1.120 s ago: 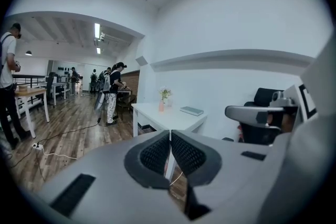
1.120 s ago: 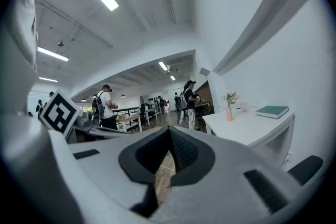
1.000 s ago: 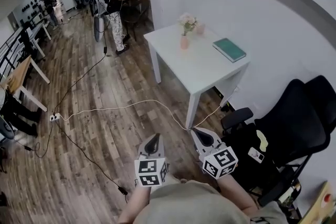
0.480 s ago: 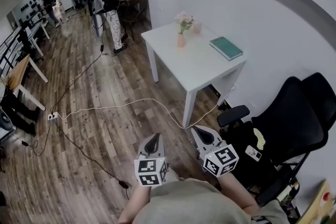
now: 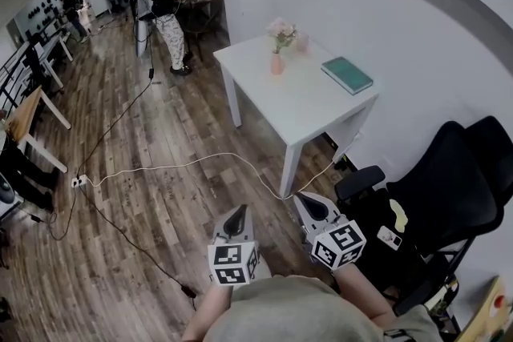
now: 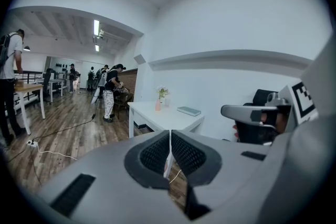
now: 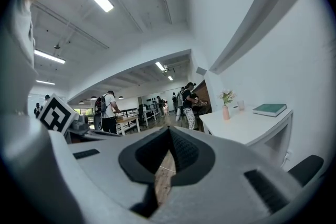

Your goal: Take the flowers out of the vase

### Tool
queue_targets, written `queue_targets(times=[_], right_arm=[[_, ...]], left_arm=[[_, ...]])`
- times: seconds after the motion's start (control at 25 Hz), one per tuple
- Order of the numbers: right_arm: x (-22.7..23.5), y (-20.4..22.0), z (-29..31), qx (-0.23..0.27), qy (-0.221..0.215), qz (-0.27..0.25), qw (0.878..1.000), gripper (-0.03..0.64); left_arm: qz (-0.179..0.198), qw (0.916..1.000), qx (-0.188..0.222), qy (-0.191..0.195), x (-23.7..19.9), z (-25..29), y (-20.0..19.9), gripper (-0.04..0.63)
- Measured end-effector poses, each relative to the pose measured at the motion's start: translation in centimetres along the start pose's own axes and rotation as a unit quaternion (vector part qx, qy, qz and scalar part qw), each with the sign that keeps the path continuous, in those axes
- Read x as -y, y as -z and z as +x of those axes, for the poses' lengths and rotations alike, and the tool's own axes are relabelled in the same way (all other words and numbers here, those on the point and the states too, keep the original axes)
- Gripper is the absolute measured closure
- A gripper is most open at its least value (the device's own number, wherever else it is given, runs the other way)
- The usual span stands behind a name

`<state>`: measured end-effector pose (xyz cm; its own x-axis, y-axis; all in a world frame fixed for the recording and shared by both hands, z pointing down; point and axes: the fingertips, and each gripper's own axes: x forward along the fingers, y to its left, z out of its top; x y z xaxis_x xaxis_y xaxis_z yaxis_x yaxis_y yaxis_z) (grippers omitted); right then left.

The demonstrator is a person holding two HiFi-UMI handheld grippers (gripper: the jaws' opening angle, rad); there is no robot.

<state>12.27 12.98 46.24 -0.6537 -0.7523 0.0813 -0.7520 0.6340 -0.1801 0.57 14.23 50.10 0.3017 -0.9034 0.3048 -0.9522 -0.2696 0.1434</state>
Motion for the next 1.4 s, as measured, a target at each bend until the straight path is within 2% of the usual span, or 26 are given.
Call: queue_targets(times=[0.76, 1.4], right_arm=[[5.5, -3.2, 15.7, 0.005, 0.018, 0.002, 1.000, 0.615], [7.5, -4.8, 30.2, -0.003, 0.044, 0.005, 0.999, 0.615]], left_arm=[[0.005, 0.9998, -0.005, 0.021, -9.6, 12.7, -6.2, 0.584], [0.003, 0.9987, -0.013, 0.049, -20.4, 22.1, -10.8, 0.584]])
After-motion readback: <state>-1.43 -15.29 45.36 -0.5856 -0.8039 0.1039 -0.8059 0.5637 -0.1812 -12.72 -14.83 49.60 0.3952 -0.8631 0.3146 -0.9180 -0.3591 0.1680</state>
